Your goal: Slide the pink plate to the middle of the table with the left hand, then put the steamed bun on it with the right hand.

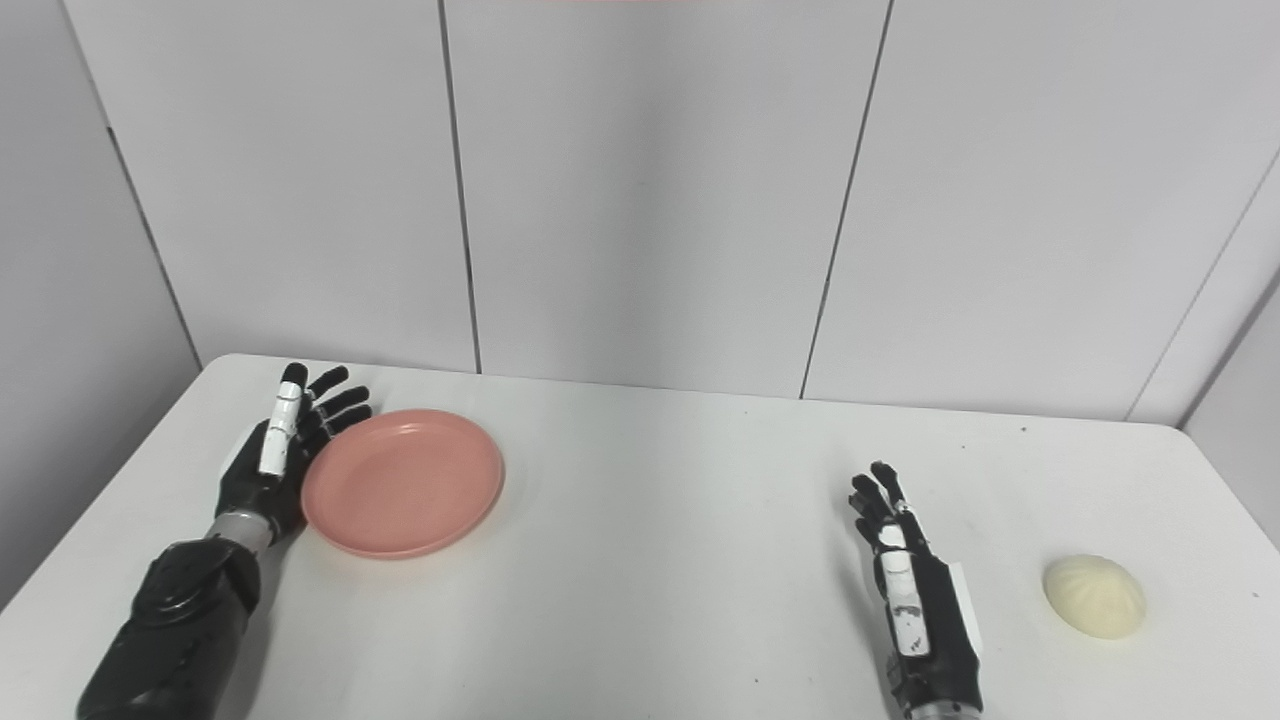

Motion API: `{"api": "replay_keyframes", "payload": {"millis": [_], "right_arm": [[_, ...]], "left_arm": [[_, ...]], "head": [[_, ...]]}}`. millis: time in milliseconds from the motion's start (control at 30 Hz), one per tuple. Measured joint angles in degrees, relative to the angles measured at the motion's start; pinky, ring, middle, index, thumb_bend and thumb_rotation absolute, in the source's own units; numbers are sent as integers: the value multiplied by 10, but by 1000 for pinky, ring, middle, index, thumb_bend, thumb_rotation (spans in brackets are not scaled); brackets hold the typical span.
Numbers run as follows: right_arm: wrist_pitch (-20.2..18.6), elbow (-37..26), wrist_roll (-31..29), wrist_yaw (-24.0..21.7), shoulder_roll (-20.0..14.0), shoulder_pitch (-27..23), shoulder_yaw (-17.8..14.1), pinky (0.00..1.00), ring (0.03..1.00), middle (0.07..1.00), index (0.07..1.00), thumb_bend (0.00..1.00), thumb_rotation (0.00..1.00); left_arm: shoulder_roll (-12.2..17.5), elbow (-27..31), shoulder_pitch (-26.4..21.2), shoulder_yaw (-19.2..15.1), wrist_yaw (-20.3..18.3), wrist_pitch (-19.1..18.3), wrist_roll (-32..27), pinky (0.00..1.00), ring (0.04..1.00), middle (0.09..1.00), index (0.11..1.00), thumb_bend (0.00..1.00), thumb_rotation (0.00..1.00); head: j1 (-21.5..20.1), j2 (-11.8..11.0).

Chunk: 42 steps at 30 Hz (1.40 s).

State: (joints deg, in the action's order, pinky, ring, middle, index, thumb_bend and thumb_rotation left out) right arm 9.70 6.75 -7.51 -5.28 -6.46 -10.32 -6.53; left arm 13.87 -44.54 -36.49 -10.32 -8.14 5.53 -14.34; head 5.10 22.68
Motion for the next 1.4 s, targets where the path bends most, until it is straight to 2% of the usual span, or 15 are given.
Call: {"api": "replay_keyframes", "payload": {"millis": [233,467,667,867,967,1200,1400], "right_arm": [[0,-3,-1,0,1,2,1,962,915,906,939,825,953],[0,-10,-1,0,6,6,2,954,912,904,936,837,951],[0,-10,0,0,7,7,2,951,909,903,929,853,945],[-1,-14,9,8,8,9,4,946,907,899,928,846,944],[-1,-18,14,13,13,10,8,947,905,896,928,853,941],[-8,-32,35,25,26,13,22,936,904,892,933,844,954],[-13,-35,55,42,44,13,34,934,900,887,936,813,961]], "left_arm": [[-27,-2,-9,23,-8,2,10,825,801,782,817,793,921],[-62,21,-7,42,-12,-7,22,837,798,773,821,799,929],[-73,58,12,53,-11,-18,25,854,791,771,815,799,923],[-100,100,38,62,-4,-22,37,826,780,765,801,771,913],[-111,122,49,66,-2,-29,39,835,795,771,793,742,923],[-128,165,57,64,1,-70,44,866,817,788,790,723,942],[-142,184,60,51,4,-103,23,875,832,793,793,734,962]], "head": [[-11,4],[-18,9],[-26,12],[-44,18],[-68,23],[-106,25],[-141,25]]}}
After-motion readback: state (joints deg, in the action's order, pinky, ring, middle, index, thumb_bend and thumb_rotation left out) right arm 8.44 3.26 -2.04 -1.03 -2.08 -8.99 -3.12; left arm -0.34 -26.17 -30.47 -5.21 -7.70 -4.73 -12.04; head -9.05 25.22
